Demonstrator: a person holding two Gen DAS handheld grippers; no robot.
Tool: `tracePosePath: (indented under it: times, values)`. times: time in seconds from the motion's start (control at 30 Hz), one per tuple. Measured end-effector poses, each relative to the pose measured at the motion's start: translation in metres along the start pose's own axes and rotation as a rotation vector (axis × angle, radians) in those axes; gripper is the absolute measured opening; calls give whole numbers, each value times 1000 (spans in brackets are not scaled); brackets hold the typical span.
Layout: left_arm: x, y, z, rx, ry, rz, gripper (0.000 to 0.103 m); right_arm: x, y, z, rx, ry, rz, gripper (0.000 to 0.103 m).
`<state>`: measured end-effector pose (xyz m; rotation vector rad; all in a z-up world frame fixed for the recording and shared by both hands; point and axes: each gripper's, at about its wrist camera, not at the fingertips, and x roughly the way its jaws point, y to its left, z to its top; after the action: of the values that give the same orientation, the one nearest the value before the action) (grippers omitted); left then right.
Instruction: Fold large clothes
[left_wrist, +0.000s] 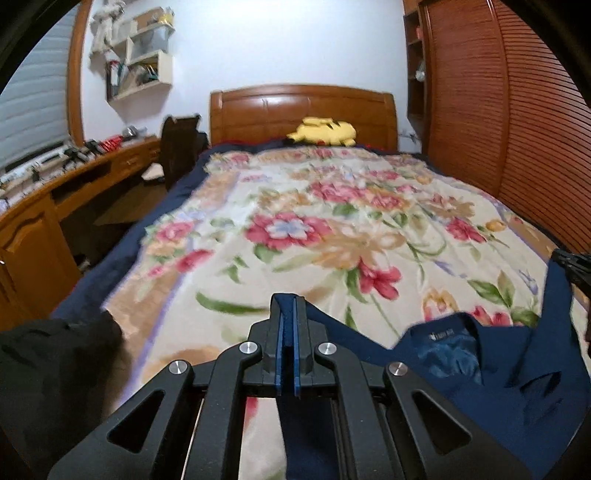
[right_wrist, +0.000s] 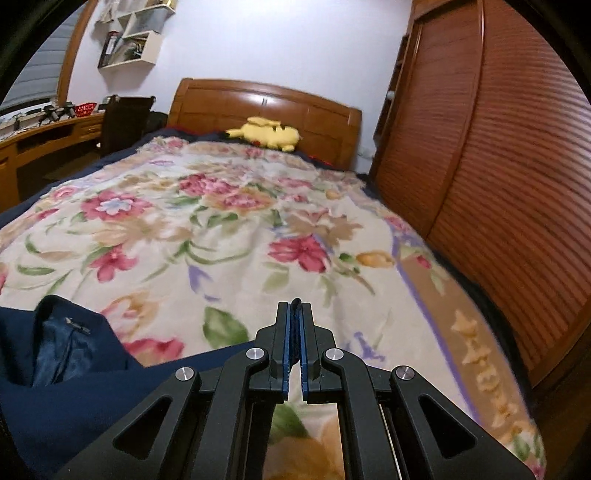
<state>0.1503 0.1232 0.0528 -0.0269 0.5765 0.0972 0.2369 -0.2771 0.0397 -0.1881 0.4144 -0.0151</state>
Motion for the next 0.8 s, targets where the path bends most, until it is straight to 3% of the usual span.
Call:
tracePosePath:
  times: [0.1,0.17,0.2,0.27,0.3,0.33,0.43,0.8]
  values:
    - [1,-6,-15,22,44,-37,13,7,13,-1,-12,27,30,4]
    - [-9,-10,-26,40,26,-36,47,6,19,-1,-14,34,23,9]
    - [-16,-12,-32,45,20,-50,54,3,22,0,-14,31,17,12]
    - [-28,-12,-42,40,24,-88,79,-7,27,5,-15,28,44,28]
    - [-37,-13,-48,33,20,-107,81,-10,27,6,-16,28,53,47]
    - [-43,-14,-52,32,19,-119,81,-17,28,8,-22,18,59,56]
    - [-62,-17,-70,36,24,-138,82,-45,38,8,-40,-24,104,57]
    - [-81,-5,-118,45,52,-138,82,-118,141,-25,-236,44,533,57]
